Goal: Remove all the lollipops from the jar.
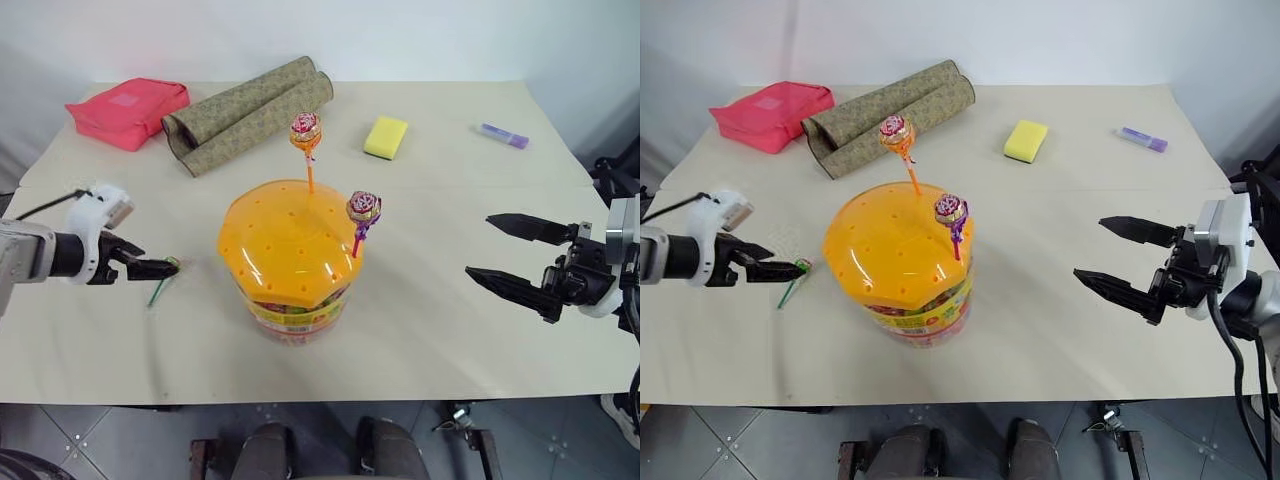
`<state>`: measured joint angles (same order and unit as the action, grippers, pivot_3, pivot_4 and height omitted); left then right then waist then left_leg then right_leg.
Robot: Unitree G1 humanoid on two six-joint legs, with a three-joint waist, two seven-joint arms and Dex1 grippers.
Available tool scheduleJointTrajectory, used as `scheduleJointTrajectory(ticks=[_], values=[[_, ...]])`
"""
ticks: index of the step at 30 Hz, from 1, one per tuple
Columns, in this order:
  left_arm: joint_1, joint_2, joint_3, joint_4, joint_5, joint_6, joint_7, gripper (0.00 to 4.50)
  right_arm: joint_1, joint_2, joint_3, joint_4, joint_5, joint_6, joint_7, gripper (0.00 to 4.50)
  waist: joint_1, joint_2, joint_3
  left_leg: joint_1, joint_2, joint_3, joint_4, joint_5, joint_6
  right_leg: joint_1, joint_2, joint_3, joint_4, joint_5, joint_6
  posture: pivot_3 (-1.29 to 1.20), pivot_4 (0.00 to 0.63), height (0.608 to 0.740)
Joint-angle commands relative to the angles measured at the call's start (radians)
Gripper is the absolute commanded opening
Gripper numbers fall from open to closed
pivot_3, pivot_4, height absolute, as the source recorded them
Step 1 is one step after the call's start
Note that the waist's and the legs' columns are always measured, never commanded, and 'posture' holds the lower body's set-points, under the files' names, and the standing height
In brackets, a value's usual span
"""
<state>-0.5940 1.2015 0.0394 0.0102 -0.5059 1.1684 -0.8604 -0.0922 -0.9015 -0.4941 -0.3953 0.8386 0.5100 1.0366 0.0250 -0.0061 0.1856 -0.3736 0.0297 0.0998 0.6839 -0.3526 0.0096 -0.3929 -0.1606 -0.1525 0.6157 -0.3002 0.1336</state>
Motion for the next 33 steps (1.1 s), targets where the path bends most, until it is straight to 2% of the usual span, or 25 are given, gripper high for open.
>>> scheduleJointTrajectory(ticks=[1, 5, 9, 11, 18, 23, 27, 33], values=[[-0.046, 0.043, 0.104, 0.0, -0.049, -0.077, -0.114, 4.47, -0.014, -0.043, -0.074, -0.05, 0.046, 0.022, -0.006, 4.5, 0.0, 0.0, 0.0, 0.0, 0.0, 0.0, 0.0, 0.0, 0.0, 0.0, 0.0, 0.0, 0.0, 0.0, 0.0, 0.0, 0.15, 0.74], [-0.106, 0.029, 0.144, 0.051, -0.073, -0.163, -0.2, 4.47, -0.026, -0.068, -0.103, -0.095, 0.092, 0.063, -0.036, 4.5, 0.0, 0.0, 0.0, 0.0, 0.0, 0.001, 0.0, 0.0, 0.0, 0.0, 0.0, 0.0, 0.001, 0.0, 0.0, 0.0, 0.15, 0.74], [-0.127, -0.024, 0.176, 0.082, -0.084, -0.269, -0.243, 4.47, -0.039, -0.08, -0.115, -0.137, 0.127, 0.091, -0.07, 4.5, 0.001, 0.0, 0.0, 0.001, 0.0, 0.001, 0.0, 0.0, 0.0, 0.0, 0.0, 0.001, 0.001, 0.0, 0.0, 0.0, 0.15, 0.74], [-0.138, -0.099, 0.238, 0.1, -0.121, -0.356, -0.255, 4.47, -0.056, -0.086, -0.112, -0.165, 0.155, 0.107, -0.101, 4.5, 0.002, 0.0, 0.0, 0.0, 0.0, 0.001, 0.001, 0.0, 0.0, 0.0, 0.0, 0.001, 0.002, 0.0, 0.0, 0.0, 0.15, 0.74], [-0.122, -0.236, 0.342, 0.118, -0.241, -0.507, -0.414, 4.47, -0.109, -0.085, -0.076, -0.228, 0.243, 0.158, -0.195, 4.5, -0.001, -0.002, 0.0, 0.0, 0.0, 0.001, 0.002, 0.0, 0.0, 0.0, 0.0, 0.001, 0.003, 0.0, 0.0, 0.0, 0.15, 0.74], [-0.092, -0.274, 0.388, 0.085, -0.316, -0.534, -0.485, 4.47, -0.169, -0.073, -0.006, -0.249, 0.281, 0.164, -0.235, 4.5, -0.004, -0.002, 0.0, 0.001, 0.0, 0.001, 0.002, 0.0, 0.0, 0.0, 0.0, 0.001, 0.003, 0.0, 0.0, 0.0, 0.15, 0.74], [-0.019, -0.247, 0.389, 0.072, -0.321, -0.548, -0.571, 4.47, -0.312, -0.03, 0.131, -0.252, 0.337, 0.188, -0.321, 4.5, -0.011, -0.002, 0.0, 0.001, 0.0, 0.001, 0.004, 0.0, 0.0, 0.0, 0.0, 0.002, 0.004, 0.0, 0.0, 0.0, 0.15, 0.74], [0.048, -0.221, 0.404, 0.049, -0.341, -0.528, -0.607, 4.47, -0.463, 0.058, 0.299, -0.191, 0.31, 0.188, -0.283, 4.5, -0.016, -0.003, 0.0, 0.0, 0.001, 0.0, 0.006, 0.0, 0.0, 0.0, 0.0, 0.002, 0.005, 0.0, 0.0, 0.0, 0.15, 0.74]])
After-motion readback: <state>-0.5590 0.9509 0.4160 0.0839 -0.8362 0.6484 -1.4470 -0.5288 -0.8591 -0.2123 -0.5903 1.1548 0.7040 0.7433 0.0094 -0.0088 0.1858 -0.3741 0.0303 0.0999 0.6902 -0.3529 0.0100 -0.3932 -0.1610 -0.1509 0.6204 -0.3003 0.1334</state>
